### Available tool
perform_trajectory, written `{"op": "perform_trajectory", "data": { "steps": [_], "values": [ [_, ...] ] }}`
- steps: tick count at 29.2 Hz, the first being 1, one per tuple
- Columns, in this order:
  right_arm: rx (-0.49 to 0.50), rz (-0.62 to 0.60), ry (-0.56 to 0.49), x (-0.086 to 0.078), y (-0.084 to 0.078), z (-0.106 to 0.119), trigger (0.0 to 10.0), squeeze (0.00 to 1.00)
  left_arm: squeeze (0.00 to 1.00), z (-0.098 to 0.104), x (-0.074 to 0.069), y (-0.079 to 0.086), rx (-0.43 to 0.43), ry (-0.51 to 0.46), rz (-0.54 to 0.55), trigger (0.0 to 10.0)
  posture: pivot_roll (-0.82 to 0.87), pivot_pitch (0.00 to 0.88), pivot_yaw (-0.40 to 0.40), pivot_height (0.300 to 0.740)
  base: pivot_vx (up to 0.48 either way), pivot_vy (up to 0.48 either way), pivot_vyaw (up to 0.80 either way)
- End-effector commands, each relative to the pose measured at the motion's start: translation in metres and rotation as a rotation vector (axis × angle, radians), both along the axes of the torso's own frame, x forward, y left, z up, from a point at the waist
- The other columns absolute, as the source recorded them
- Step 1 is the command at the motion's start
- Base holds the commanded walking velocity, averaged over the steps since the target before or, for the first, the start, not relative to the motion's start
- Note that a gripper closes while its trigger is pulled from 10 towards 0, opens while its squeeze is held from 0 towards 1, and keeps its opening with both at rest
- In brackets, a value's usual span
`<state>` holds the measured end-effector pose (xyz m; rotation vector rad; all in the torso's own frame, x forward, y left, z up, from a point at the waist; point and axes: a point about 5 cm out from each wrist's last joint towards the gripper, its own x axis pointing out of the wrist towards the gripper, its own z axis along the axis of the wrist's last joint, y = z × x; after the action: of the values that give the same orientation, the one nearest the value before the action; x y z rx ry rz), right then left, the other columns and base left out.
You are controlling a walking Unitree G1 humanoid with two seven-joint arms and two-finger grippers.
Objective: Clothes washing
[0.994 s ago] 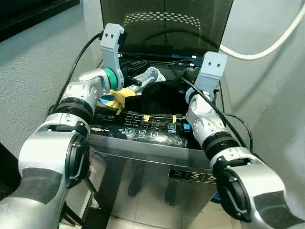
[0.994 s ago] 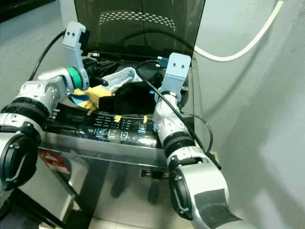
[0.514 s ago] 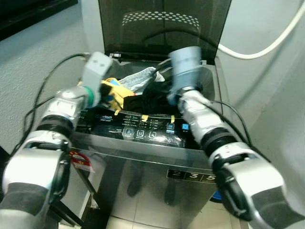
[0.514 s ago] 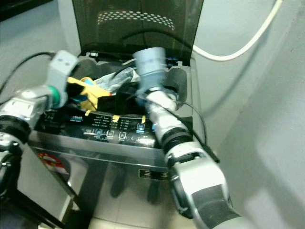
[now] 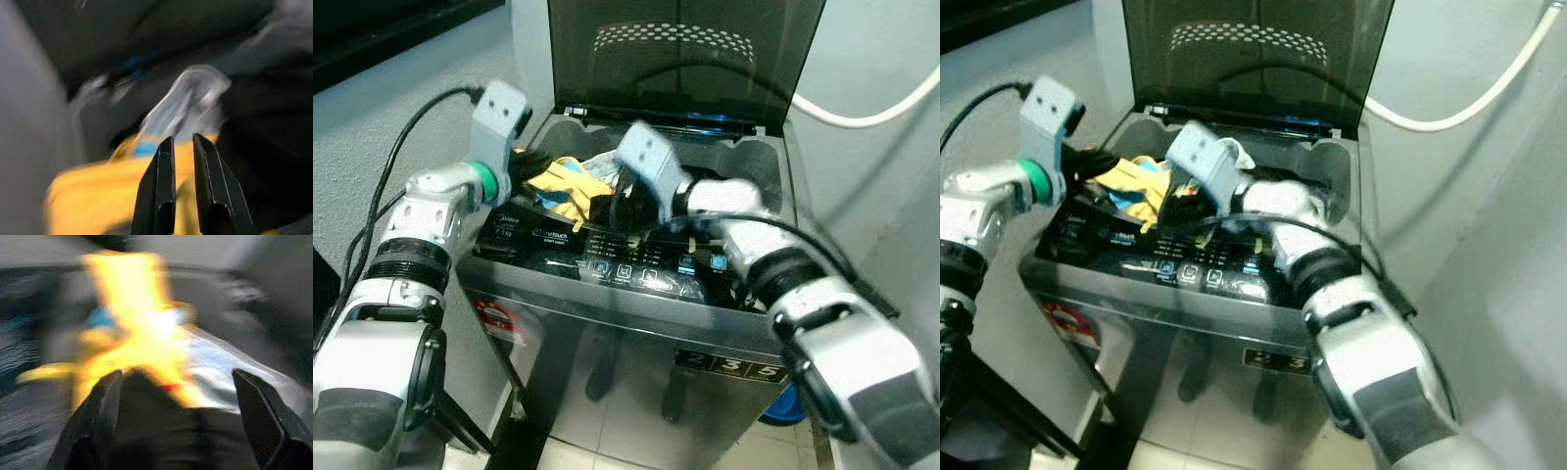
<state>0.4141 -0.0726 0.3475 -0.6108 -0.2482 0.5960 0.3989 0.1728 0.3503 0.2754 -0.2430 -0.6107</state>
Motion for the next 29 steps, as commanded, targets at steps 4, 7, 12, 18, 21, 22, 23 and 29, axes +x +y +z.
{"op": "perform_trajectory", "data": {
  "steps": [4, 7, 12, 18, 21, 22, 23, 29],
  "values": [
    [0.163, -0.196, -0.093, 0.005, -0.018, 0.017, 10.0, 0.0, 0.0, -0.001, -0.018, -0.022, -0.006, -0.029, -0.253, 10.0, 0.1, 0.123, 0.104, 0.74, 0.0, 0.0, 0.0],
    [0.225, -0.126, -0.025, 0.003, -0.014, 0.014, 10.0, 0.0, 0.0, -0.003, -0.022, -0.028, -0.015, -0.061, -0.272, 10.0, 0.11, 0.12, 0.107, 0.74, 0.0, 0.0, 0.0],
    [0.575, 0.088, 0.135, -0.008, -0.01, 0.009, 10.0, 0.0, 0.0, -0.025, -0.022, -0.024, -0.038, -0.076, -0.102, 10.0, 0.1, 0.102, 0.098, 0.74, 0.0, 0.0, 0.0],
    [0.977, -0.077, 0.113, -0.015, -0.046, -0.028, 10.0, 0.0, 0.0, -0.029, -0.026, 0.02, -0.118, -0.164, 0.314, 10.0, 0.09, 0.074, 0.084, 0.74, 0.0, 0.0, 0.0],
    [0.985, -0.082, 0.111, -0.023, -0.052, -0.041, 10.0, 0.0, 0.0, -0.029, -0.034, 0.023, -0.168, -0.176, 0.326, 10.0, 0.08, 0.064, 0.076, 0.74, 0.0, 0.0, 0.0],
    [0.953, -0.131, 0.068, -0.026, -0.057, -0.046, 10.0, 0.0, 0.0, -0.033, -0.038, 0.021, -0.174, -0.164, 0.327, 10.0, 0.07, 0.055, 0.076, 0.74, 0.0, 0.0, 0.0],
    [0.953, -0.131, 0.068, -0.026, -0.057, -0.046, 10.0, 0.0, 0.0, -0.033, -0.038, 0.021, -0.174, -0.164, 0.327, 10.0, 0.07, 0.055, 0.076, 0.74, 0.0, 0.0, 0.0],
    [0.888, -0.243, 0.007, -0.049, -0.062, -0.072, 10.0, 0.0, 0.0, -0.054, -0.052, 0.006, -0.228, -0.109, 0.349, 10.0, 0.06, 0.029, 0.047, 0.74, 0.0, 0.0, 0.0]
  ]
}}
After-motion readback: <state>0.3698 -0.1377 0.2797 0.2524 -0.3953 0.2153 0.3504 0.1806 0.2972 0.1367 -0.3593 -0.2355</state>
